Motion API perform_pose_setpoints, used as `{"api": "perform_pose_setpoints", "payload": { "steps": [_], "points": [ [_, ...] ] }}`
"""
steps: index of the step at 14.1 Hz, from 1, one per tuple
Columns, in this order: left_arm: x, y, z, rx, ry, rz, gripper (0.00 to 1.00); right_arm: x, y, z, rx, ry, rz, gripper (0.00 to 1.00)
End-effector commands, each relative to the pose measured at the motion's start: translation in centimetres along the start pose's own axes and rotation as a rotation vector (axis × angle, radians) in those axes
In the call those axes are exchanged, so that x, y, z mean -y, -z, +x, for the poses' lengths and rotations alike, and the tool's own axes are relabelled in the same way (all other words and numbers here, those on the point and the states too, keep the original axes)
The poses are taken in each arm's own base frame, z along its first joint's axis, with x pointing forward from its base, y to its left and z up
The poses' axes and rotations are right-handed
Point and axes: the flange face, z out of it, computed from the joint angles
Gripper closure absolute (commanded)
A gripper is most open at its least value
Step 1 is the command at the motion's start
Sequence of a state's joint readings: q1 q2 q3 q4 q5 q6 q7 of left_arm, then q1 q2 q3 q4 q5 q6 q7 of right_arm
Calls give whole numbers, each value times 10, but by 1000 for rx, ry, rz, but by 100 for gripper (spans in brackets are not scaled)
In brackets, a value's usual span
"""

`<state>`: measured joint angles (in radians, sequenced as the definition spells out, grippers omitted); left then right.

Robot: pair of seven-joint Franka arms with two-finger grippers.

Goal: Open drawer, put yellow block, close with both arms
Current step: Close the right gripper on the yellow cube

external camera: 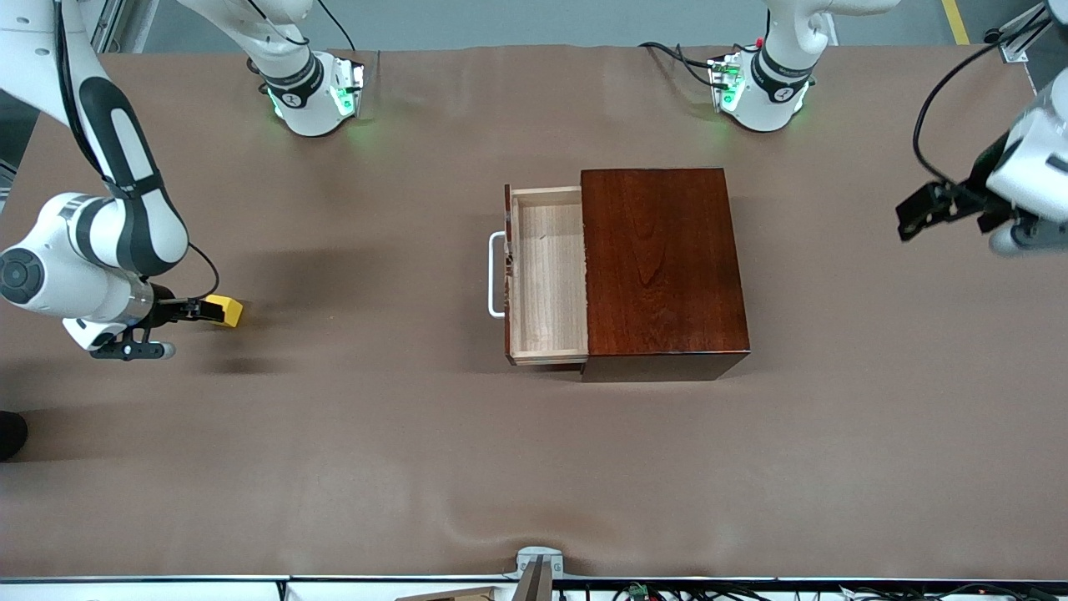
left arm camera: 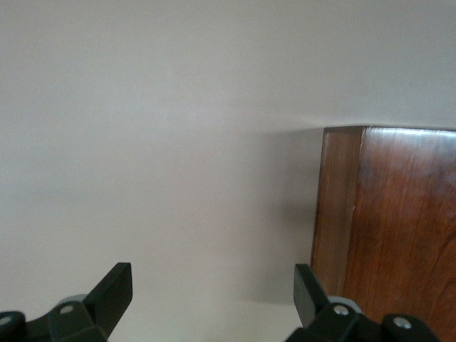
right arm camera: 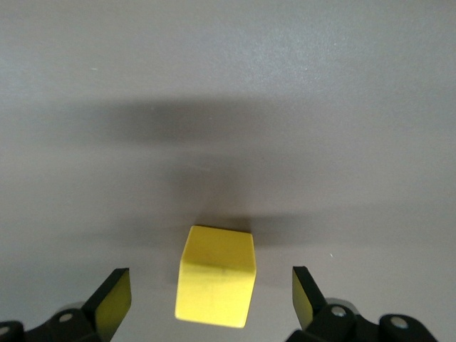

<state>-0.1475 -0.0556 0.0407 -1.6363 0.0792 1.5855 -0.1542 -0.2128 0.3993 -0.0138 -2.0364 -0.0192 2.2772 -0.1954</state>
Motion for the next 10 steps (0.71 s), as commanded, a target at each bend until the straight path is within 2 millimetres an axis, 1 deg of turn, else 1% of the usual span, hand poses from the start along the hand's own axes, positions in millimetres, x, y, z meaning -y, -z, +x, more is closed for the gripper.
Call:
{"api": "perform_pose_setpoints", "payload": {
  "steps": [1, 2, 4, 6, 7, 9, 10],
  "points": [
    [5, 3, -23, -25, -44, -2, 0, -14, -19, -4, 5, -32, 15, 0],
    [7, 5, -24, -27, -56, 2, 0, -16, -24, -4, 7, -41, 19, 0],
    [5, 12, -27, -27, -59, 4, 0, -13, -28, -8, 14, -60, 44, 0],
    [4, 24, -30, -11, -59, -8, 0, -6, -36, -12, 27, -88, 71, 0],
    [3, 26, -30, -12, -60, -13, 0, -6, -37, -13, 29, -94, 74, 0],
    [0, 27, -31, -12, -65, -21, 0, -7, -37, -14, 31, -99, 74, 5],
    [-3, 27, -32, -8, -67, -39, 0, -8, -43, -18, 40, -114, 77, 6]
  ]
}}
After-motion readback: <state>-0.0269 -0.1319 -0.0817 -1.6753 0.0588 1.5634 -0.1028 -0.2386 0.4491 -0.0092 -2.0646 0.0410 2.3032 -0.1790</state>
